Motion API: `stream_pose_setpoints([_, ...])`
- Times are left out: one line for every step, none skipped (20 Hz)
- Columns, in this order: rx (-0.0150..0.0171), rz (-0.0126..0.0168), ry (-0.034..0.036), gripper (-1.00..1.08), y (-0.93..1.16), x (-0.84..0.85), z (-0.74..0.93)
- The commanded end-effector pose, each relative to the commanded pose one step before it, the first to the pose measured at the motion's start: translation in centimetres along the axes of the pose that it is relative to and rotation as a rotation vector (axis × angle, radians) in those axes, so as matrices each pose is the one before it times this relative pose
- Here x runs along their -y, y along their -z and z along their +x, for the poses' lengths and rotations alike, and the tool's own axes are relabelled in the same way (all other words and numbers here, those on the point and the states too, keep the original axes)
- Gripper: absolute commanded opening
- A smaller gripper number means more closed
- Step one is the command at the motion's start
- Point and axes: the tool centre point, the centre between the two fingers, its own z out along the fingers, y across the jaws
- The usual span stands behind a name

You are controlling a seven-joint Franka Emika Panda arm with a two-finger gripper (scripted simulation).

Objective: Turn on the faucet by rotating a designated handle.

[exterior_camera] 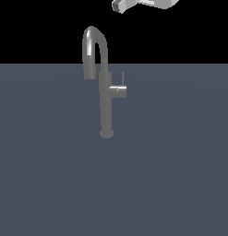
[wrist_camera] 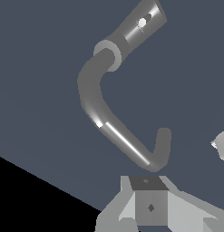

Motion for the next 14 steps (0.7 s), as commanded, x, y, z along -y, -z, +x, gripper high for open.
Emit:
stream_pose_setpoints([0.04760, 0.05251, -0.05103, -1.00, -0.020, 0.437, 1.640])
stream_pose_setpoints([0.01870, 0.02063, -0.02025, -1.00, -0.012, 0.172, 0.642])
stream_pose_setpoints([0.01872, 0.02065, -0.02027, -1.00, -0.012, 0.172, 0.642])
stream_pose_setpoints([0.01875, 0.02068, -0.02031, -1.00, -0.012, 0.172, 0.642])
stream_pose_setpoints([0.01879, 0.02073, -0.02036, -1.00, -0.012, 0.172, 0.643])
stream_pose_setpoints([0.01884, 0.02079, -0.02043, -1.00, -0.013, 0.172, 0.644])
stream_pose_setpoints([0.01890, 0.02087, -0.02052, -1.00, -0.013, 0.172, 0.645])
stream_pose_setpoints([0.01897, 0.02096, -0.02062, -1.00, -0.013, 0.172, 0.648])
stream_pose_setpoints([0.01904, 0.02105, -0.02072, -1.00, -0.014, 0.173, 0.649])
stream_pose_setpoints([0.01913, 0.02116, -0.02084, -1.00, -0.015, 0.173, 0.653])
stream_pose_setpoints([0.01922, 0.02127, -0.02097, -1.00, -0.016, 0.174, 0.655])
stream_pose_setpoints([0.01931, 0.02139, -0.02110, -1.00, -0.017, 0.175, 0.659])
stream_pose_setpoints([0.01940, 0.02151, -0.02124, -1.00, -0.019, 0.175, 0.662])
stream_pose_setpoints([0.01951, 0.02165, -0.02139, -1.00, -0.020, 0.176, 0.666])
